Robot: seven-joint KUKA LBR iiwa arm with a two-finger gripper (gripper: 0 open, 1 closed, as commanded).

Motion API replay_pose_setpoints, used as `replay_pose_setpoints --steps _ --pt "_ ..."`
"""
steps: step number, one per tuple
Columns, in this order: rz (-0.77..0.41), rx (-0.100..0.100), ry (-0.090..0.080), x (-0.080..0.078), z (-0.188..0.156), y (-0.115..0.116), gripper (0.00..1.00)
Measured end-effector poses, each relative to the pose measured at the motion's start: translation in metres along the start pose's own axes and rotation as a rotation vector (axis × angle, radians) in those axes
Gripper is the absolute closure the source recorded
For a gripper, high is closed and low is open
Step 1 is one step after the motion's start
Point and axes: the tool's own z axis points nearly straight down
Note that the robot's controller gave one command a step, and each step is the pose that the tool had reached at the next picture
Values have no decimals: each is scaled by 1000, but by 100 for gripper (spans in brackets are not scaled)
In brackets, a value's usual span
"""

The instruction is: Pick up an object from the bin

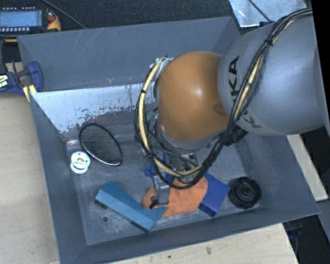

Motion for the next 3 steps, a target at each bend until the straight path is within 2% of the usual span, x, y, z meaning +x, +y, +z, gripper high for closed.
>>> replay_pose_setpoints --steps 1,2,3 --pt "3 -1 -9 -2 -5 -1 0" --pt "-108 -2 -12 2 24 -31 0" --pt "-327 3 -11 -4 75 -12 0"
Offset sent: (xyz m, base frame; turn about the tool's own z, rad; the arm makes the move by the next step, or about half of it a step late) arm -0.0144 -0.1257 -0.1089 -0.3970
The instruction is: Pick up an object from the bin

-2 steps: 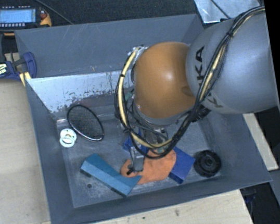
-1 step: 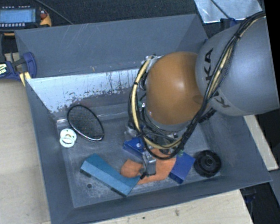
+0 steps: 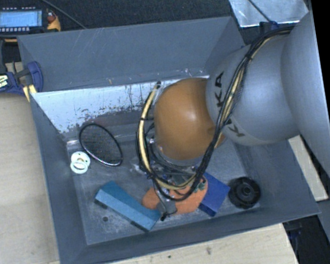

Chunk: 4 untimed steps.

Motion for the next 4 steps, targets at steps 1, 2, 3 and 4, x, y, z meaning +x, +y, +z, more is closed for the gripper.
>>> replay_pose_setpoints --steps 1,2,3,4 --pt "-115 -2 1 16 33 -25 100" --pt "-115 -2 1 16 33 -24 100" --pt "-133 -2 2 8 13 -1 100" --pt "-155 -3 2 -13 -15 1 100"
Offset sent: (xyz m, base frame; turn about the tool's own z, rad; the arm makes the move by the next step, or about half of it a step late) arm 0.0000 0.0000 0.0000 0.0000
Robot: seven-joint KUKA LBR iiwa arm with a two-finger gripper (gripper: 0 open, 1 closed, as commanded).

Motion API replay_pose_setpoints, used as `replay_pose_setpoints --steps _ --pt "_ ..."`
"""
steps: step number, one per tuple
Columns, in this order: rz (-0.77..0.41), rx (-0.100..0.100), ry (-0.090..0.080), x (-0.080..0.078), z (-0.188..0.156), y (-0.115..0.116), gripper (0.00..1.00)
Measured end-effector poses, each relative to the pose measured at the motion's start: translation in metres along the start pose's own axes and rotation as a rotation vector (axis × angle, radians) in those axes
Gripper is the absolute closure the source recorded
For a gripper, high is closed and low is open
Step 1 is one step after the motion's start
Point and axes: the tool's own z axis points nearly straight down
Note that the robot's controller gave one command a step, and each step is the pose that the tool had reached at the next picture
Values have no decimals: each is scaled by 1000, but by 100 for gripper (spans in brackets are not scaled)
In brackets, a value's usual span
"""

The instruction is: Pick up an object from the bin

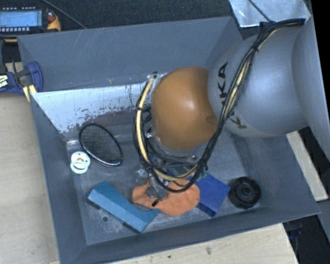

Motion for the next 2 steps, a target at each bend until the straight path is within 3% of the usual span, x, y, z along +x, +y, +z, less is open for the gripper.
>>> replay_pose_setpoints --steps 1,2 --pt "-6 0 2 -14 -45 -8 100" --pt "-31 1 -2 -12 -83 -12 100"
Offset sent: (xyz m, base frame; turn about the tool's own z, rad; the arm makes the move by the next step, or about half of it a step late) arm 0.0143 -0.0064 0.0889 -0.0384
